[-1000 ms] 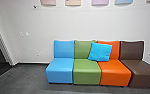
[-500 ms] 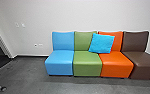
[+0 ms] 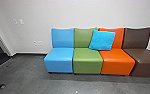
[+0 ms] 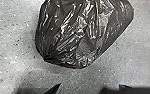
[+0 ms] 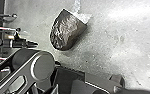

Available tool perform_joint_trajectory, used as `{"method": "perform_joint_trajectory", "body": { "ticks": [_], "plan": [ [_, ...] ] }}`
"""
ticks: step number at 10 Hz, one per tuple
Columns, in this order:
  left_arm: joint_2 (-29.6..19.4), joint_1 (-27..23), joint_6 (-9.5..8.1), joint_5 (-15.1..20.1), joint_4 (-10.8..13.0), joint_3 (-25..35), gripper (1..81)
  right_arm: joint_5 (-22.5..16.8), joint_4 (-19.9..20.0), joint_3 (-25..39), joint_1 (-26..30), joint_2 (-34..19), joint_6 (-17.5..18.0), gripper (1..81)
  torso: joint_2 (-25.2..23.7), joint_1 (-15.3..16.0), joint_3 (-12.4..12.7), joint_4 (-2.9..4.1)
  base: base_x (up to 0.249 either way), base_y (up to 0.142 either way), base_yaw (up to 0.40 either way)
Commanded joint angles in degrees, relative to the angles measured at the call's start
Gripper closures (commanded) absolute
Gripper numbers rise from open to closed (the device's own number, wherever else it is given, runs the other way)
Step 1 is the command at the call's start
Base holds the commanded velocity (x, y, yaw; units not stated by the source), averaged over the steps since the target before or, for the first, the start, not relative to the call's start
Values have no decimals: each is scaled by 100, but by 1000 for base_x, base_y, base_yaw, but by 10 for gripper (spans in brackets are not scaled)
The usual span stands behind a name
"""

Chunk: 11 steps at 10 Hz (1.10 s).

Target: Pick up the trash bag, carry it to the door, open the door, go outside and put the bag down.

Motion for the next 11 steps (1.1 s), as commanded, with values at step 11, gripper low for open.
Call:
{"method": "perform_joint_trajectory", "body": {
  "ticks": [11],
  "plan": [
    [151,-1325,36,1085,850,7,10,-550,90,14,558,-226,17,10,-2382,1486,-842,0,0,0,0]
  ]
}}
